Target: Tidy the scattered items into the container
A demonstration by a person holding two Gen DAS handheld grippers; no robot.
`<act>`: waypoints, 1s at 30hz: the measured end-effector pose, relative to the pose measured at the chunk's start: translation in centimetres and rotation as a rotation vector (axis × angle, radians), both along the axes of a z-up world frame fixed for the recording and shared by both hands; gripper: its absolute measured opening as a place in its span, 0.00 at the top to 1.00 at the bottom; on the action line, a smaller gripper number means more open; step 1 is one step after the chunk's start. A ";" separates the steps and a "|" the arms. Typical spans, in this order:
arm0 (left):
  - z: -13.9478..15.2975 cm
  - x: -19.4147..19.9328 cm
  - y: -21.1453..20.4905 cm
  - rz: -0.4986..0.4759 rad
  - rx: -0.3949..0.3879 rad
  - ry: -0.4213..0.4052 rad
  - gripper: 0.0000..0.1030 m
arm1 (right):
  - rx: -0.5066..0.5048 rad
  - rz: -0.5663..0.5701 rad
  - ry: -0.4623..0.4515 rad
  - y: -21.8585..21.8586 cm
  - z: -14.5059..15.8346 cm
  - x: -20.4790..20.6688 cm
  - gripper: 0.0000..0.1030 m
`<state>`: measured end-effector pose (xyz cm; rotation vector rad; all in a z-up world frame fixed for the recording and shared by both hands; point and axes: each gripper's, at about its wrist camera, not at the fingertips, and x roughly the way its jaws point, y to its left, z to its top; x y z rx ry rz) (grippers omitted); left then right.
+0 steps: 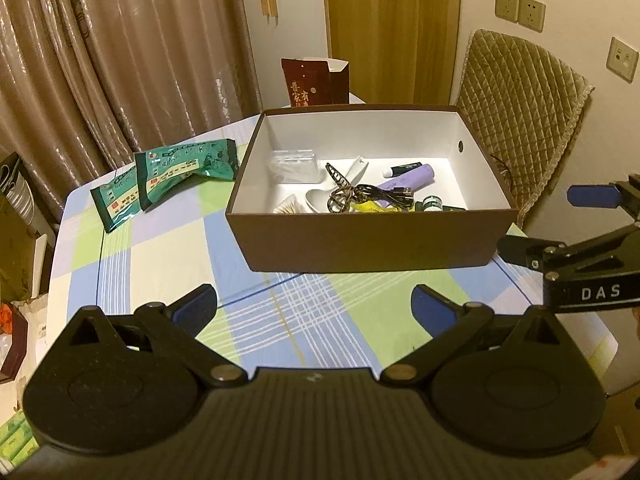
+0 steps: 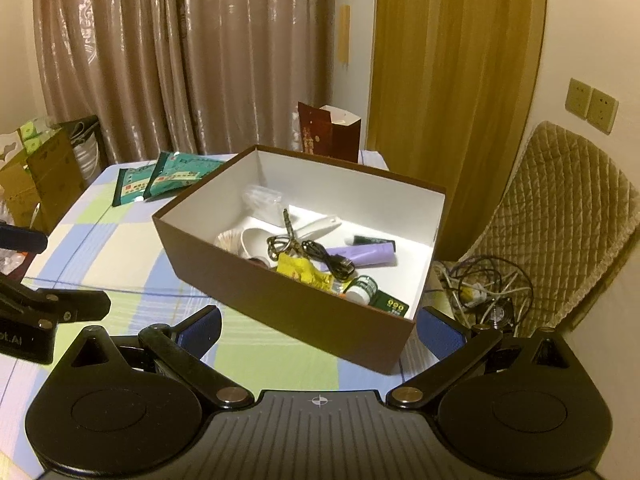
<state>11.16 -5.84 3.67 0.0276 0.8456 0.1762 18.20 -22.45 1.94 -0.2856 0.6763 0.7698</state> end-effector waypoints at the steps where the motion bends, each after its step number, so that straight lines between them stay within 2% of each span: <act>1: 0.0 -0.1 0.1 0.001 -0.002 0.002 0.01 | -0.002 0.001 0.000 -0.1 0.0 -0.2 0.02; 11: -0.5 -1.7 0.4 0.013 -0.016 0.012 0.01 | -0.016 -0.004 0.013 -0.6 -0.4 -2.0 0.02; 30: -0.7 -2.1 0.3 -0.009 -0.015 0.018 0.01 | -0.025 0.002 0.019 -0.1 -0.5 -3.9 0.02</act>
